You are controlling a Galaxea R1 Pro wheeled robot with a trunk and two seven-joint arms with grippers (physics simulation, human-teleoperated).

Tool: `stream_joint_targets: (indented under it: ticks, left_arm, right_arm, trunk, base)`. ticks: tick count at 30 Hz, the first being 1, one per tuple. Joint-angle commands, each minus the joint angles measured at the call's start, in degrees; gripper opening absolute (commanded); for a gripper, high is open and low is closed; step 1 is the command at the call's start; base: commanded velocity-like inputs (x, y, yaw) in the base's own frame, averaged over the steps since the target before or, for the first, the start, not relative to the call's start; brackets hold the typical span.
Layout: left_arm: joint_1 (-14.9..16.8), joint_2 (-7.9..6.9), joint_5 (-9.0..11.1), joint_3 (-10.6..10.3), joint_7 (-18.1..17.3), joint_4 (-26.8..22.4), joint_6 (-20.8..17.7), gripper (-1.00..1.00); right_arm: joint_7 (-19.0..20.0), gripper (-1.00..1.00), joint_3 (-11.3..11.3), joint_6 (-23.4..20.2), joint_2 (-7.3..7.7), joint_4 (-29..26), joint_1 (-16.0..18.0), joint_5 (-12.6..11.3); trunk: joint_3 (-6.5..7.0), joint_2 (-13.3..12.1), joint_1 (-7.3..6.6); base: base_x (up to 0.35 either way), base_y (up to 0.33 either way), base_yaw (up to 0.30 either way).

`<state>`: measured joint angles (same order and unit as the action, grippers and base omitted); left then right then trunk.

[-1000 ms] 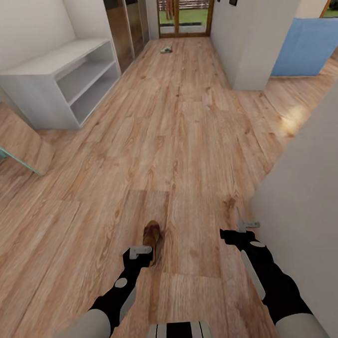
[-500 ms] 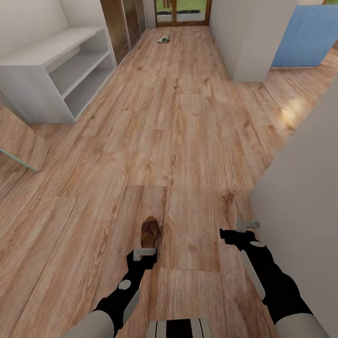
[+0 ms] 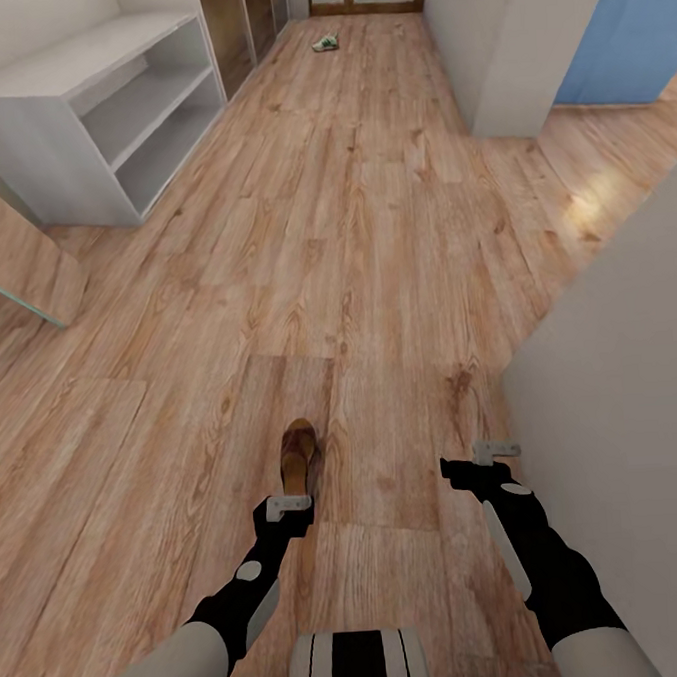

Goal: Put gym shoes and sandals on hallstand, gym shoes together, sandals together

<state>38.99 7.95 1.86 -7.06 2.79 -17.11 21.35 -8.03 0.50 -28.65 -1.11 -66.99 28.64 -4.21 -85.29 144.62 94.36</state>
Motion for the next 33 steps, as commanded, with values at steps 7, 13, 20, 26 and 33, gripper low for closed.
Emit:
stream_joint_targets:
  ticks: [7, 13, 20, 26, 33]
  left_arm:
    - [0.03, -0.03, 0.17, -0.41, 0.32, 0.12, 1.62, 1.0]
    - [0.03, -0.09, 0.16, -0.41, 0.29, 0.1, 1.99, 1.0]
    - [0.03, -0.12, 0.16, -0.41, 0.35, 0.03, 4.52, 1.0]
    - [0.03, -0.12, 0.12, -0.41, 0.36, -0.22, 5.06, 1.0]
    - [0.03, -0.12, 0.11, -0.41, 0.37, -0.32, 5.19, 1.0]
  right_arm:
    - [-0.32, 1.0, 0.03, -0.19, -0.03, -0.07, 0.02, -0.45]
    - [-0.32, 1.0, 0.03, -0.19, -0.03, -0.07, 0.02, -0.45]
    - [-0.32, 1.0, 0.03, -0.22, -0.03, -0.07, 0.02, -0.45]
    - [-0.32, 1.0, 0.03, -0.22, -0.03, -0.07, 0.02, -0.45]
    - [-0.32, 1.0, 0.03, -0.21, -0.03, -0.07, 0.02, -0.45]
  trunk:
    - [-0.54, 0.01, -0.01]
    - [-1.6, 0.07, 0.09]
    - [-3.76, 0.16, 0.27]
    - [-5.65, 0.24, 0.43]
    - [-7.86, 0.33, 0.61]
  base:
    - [0.0, 0.0, 0.0]
    - [0.0, 0.0, 0.0]
    - [0.0, 0.0, 0.0]
    - [0.0, 0.0, 0.0]
    - [0.0, 0.0, 0.0]
